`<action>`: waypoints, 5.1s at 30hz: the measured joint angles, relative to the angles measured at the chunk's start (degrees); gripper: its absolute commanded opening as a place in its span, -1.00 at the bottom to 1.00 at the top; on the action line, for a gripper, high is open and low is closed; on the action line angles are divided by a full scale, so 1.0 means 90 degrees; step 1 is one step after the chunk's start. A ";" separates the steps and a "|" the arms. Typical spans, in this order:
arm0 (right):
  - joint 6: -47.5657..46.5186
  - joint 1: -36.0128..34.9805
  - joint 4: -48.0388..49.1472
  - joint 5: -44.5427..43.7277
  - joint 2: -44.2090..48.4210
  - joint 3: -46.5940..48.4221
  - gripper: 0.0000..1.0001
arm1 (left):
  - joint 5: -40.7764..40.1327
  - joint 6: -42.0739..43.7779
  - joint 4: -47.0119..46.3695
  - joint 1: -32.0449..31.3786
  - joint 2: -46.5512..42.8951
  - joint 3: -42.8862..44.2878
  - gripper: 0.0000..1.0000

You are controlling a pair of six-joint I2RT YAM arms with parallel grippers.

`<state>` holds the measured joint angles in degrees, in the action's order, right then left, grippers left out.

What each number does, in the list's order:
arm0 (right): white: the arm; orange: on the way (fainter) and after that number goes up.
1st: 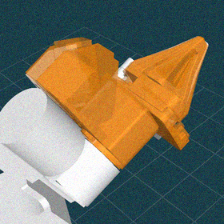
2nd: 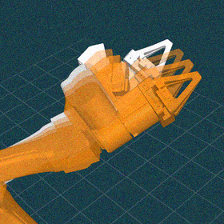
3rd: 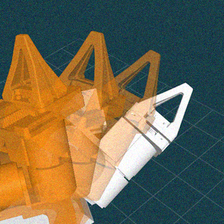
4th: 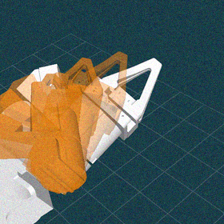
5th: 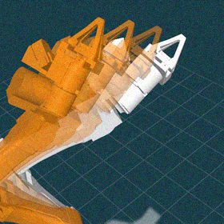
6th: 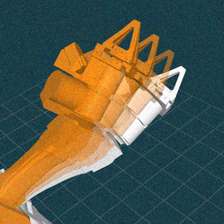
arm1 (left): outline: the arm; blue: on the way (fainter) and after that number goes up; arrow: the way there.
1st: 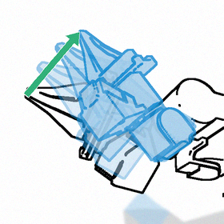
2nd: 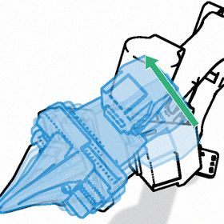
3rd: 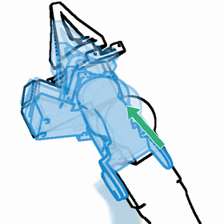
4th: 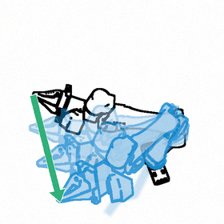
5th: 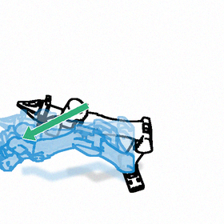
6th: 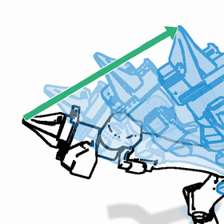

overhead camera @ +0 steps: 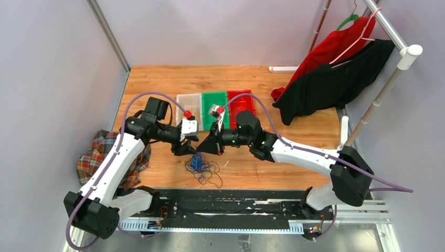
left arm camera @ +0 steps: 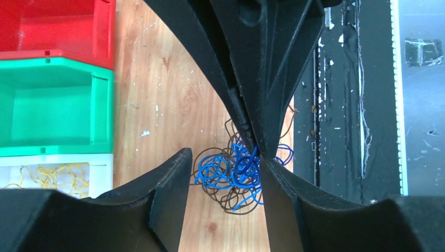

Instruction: Untangle the cables

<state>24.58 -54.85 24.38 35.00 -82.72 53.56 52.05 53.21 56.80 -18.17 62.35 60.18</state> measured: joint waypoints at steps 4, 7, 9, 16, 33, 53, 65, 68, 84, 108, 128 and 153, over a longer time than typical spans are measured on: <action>0.0012 0.0000 -0.0010 0.0041 -0.0053 0.0007 -0.99 | 0.0041 0.0104 0.0109 -0.0010 -0.0005 0.0051 -0.31; 0.0012 0.0000 -0.0012 0.0029 -0.0053 0.0007 -0.98 | 0.0049 0.0119 0.0187 -0.0010 -0.0029 0.0051 -0.87; 0.0012 0.0000 -0.0032 -0.0046 -0.0053 0.0007 -0.87 | 0.0036 0.0114 0.0238 -0.0012 -0.0056 0.0053 -0.99; -0.0027 0.0068 -0.0172 -0.0950 0.0194 -0.0160 0.00 | -0.0459 -0.0474 0.0197 -0.0036 -0.0078 0.0253 -0.99; -0.1107 -0.1098 0.0172 -0.4391 0.0112 -0.0272 0.12 | -0.1928 -0.3687 -0.1088 -0.0039 -0.0430 0.0797 -0.99; -0.1350 -0.1098 0.0823 -0.5552 -0.0393 0.0034 -0.25 | -0.1217 -0.3997 -0.0432 -0.0039 -0.0593 0.2130 -0.99; -0.0928 -0.1098 0.1059 -0.5549 -0.0393 -0.1078 -0.38 | -0.0923 -0.4357 -0.0376 -0.0039 -0.0432 0.3655 -0.99; -0.0741 -0.1098 0.1195 -0.5557 -0.0391 -0.1421 -0.42 | -0.0952 -0.4432 -0.0325 -0.0039 -0.0345 0.4080 -0.99; -0.0010 -0.1098 0.1496 -0.5564 -0.0532 -0.2480 -0.52 | -0.2363 -0.4578 -0.1010 -0.0044 0.0075 0.6506 -0.99; -0.0260 -0.1042 0.0476 -0.6086 0.2069 -0.2535 0.02 | -0.2849 -0.4962 -0.2703 -0.0124 0.0729 0.3094 -0.99; -0.0447 -0.0634 -0.0338 -0.6414 0.2552 -0.2591 -0.17 | -0.2970 -0.4794 -0.3893 -0.0253 0.3315 0.2980 -0.99; -0.0408 -0.0408 -0.0777 -0.6314 0.2968 -0.2616 -0.42 | -0.3869 -0.3337 -0.2783 -0.0673 0.5124 0.3694 0.53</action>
<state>20.91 -58.52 17.39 -21.82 -56.01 30.02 17.23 23.18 31.75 -24.23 108.47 93.43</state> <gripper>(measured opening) 0.335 0.642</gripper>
